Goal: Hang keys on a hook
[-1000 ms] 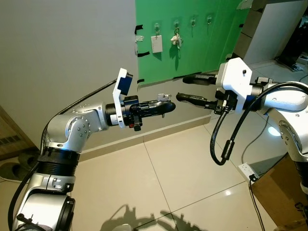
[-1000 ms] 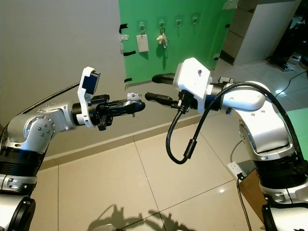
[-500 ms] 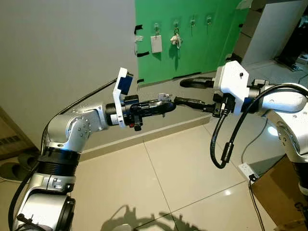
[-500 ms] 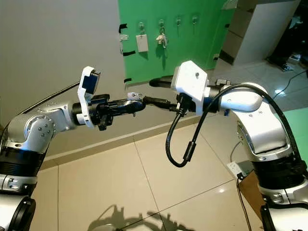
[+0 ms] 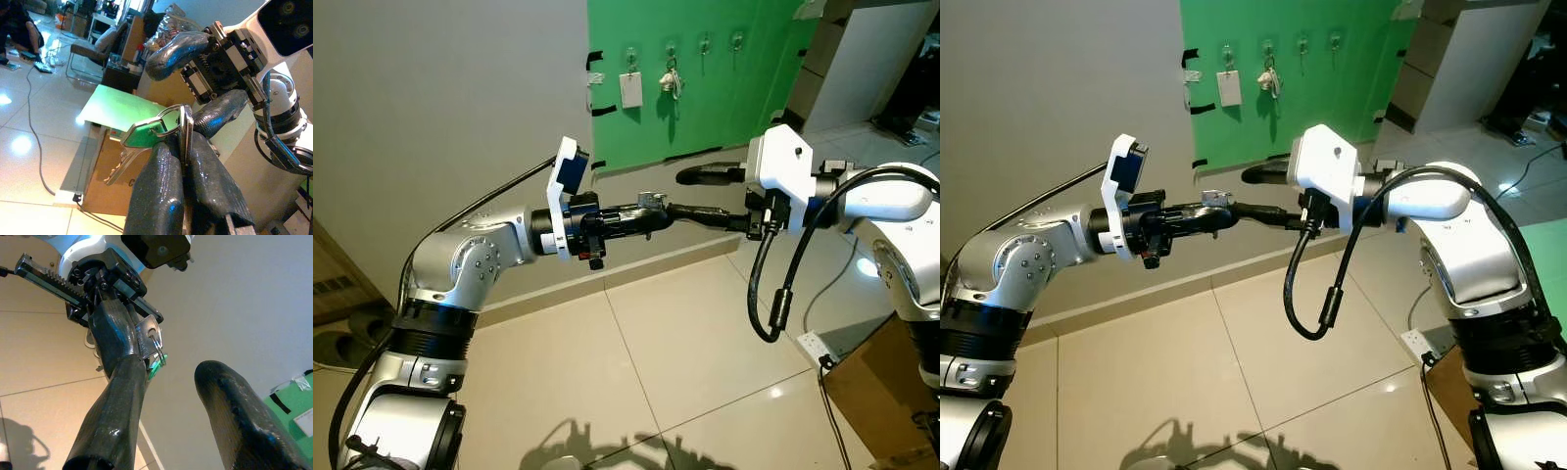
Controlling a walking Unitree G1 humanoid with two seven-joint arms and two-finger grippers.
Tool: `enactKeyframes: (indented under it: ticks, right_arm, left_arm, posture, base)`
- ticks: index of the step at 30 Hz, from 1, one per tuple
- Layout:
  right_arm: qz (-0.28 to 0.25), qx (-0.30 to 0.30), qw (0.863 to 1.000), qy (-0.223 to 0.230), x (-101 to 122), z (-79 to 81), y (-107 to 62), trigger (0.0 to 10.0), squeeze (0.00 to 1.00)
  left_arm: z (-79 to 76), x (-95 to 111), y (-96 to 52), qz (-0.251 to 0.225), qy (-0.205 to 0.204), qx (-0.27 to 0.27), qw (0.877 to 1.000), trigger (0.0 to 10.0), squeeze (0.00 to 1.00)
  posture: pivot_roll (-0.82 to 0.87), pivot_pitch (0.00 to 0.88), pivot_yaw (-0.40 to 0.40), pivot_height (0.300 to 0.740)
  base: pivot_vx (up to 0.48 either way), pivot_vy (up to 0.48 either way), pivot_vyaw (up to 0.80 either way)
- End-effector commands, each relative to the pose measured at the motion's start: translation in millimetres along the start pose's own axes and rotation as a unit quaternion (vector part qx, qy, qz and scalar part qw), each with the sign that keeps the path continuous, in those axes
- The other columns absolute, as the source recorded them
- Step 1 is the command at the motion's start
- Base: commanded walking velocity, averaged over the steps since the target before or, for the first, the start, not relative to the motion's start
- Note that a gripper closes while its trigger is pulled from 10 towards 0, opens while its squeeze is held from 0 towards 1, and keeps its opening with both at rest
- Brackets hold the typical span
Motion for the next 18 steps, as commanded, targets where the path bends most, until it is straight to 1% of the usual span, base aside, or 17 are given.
enactKeyframes:
  ticks: [1,4,5,6,7,8,18]
  right_arm:
    - [-0.001,0.01,1.0,-0.004,1.8,-1.9,1.5,9.8,0.0]
    - [-0.003,0.011,1.0,-0.003,2.6,-3.8,1.2,9.7,0.0]
    - [-0.004,0.012,1.0,-0.003,3.0,-4.9,1.0,9.1,0.0]
    - [-0.004,0.013,1.0,-0.004,3.3,-5.6,0.7,8.0,0.0]
    - [-0.005,0.015,1.0,-0.004,3.6,-5.9,0.7,4.2,0.0]
    - [-0.006,0.017,1.0,-0.003,4.0,-6.1,1.0,0.0,0.0]
    - [-0.022,0.031,0.999,0.008,7.8,-2.3,4.8,0.0,0.0]
  left_arm:
    - [-4.7,0.6,1.7,0.013,0.022,-0.004,1.0,10.0,0.0]
    - [-4.5,-0.4,1.6,0.016,0.023,-0.004,1.0,10.0,0.0]
    - [-4.3,-0.7,1.6,0.017,0.024,-0.003,1.0,10.0,0.0]
    - [-4.3,-0.8,1.8,0.017,0.024,-0.003,1.0,10.0,0.0]
    - [-4.4,-1.0,2.0,0.017,0.025,-0.003,1.0,10.0,0.0]
    - [-4.3,-1.4,2.4,0.017,0.025,-0.003,1.0,10.0,0.0]
    - [-4.6,-5.0,4.8,0.023,0.03,-0.005,0.999,10.0,0.0]
  posture:
    - [-0.02,0.0,0.009,0.74]
    - [-0.02,0.0,0.007,0.74]
    - [-0.02,0.0,0.007,0.74]
    - [-0.02,0.0,0.006,0.74]
    - [-0.02,0.0,0.006,0.74]
    - [-0.02,0.0,0.006,0.74]
    - [-0.02,0.0,0.004,0.74]
  base:
    - [0.0,0.0,0.0]
    - [0.0,0.0,0.0]
    - [0.0,0.0,0.0]
    - [0.0,0.0,0.0]
    - [0.0,0.0,0.0]
    - [0.0,0.0,0.0]
    - [0.0,0.0,0.0]
Point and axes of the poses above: a point about 5 cm out from each wrist's last joint towards the gripper, its own y axis pointing out of the wrist towards the gripper, its own x axis along the axis of the wrist's last joint, z = x × y, the point moved 6 cm from there along y, pointing out of the wrist towards the gripper, and after that the axes turned 12 degrees about -y, right-handed, at the moved point
